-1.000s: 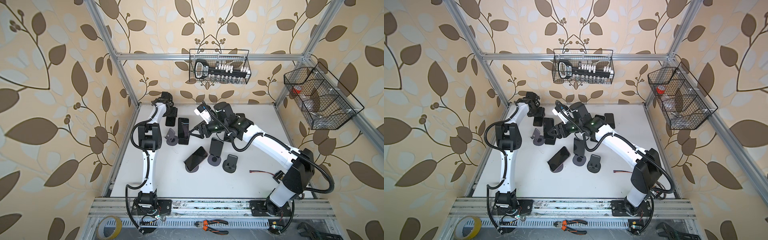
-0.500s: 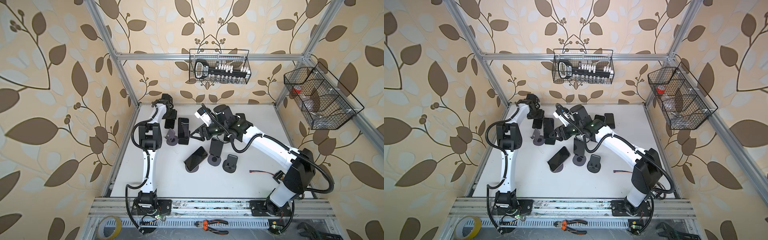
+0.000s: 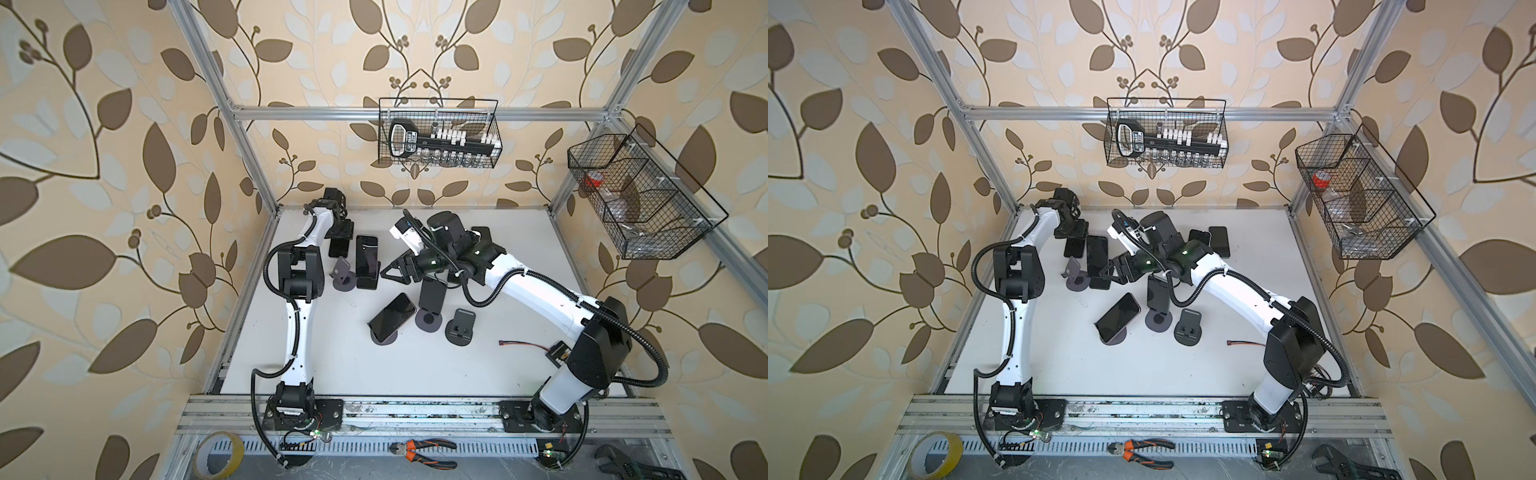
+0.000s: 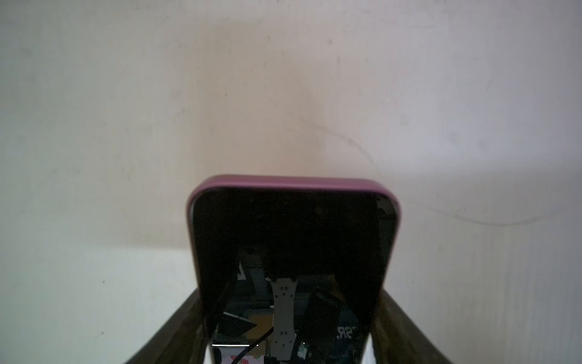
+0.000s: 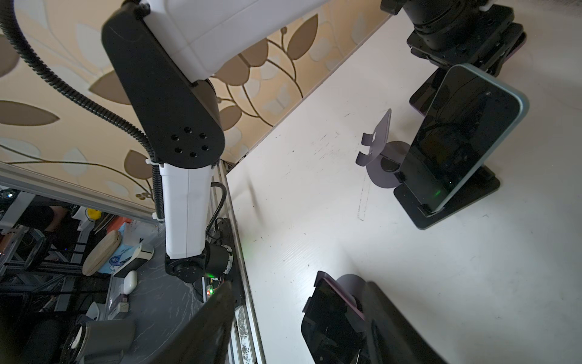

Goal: Remove the phone from the phone stand
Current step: Place the phone at the top-left of the table.

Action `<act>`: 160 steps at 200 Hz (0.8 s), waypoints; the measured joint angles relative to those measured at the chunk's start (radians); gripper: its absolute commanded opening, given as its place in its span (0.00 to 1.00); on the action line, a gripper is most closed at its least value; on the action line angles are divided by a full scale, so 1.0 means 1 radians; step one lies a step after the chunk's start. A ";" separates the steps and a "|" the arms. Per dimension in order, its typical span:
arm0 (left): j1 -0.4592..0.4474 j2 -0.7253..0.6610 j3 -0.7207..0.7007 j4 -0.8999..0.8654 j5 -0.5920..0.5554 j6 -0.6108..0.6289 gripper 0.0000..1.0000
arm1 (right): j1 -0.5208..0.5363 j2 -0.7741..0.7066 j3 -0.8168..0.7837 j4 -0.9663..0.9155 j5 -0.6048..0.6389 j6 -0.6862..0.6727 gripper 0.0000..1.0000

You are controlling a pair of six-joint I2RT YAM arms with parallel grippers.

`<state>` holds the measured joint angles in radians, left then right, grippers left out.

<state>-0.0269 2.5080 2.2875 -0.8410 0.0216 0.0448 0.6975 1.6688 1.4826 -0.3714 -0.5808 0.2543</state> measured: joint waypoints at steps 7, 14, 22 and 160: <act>0.000 0.000 -0.004 0.000 0.000 0.000 0.22 | 0.000 0.000 0.000 0.000 0.000 0.000 0.66; 0.000 0.000 -0.009 0.000 0.000 0.000 0.27 | 0.000 0.000 -0.001 0.000 0.000 0.000 0.66; 0.000 0.000 -0.014 0.000 0.000 0.000 0.37 | 0.000 0.000 -0.002 0.000 0.000 0.000 0.66; 0.000 0.000 -0.019 0.000 0.000 0.000 0.71 | 0.000 0.000 -0.003 0.000 0.000 0.005 0.66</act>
<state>-0.0269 2.5080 2.2684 -0.8413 0.0219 0.0444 0.6975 1.6688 1.4792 -0.3710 -0.5812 0.2596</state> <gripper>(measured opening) 0.721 0.658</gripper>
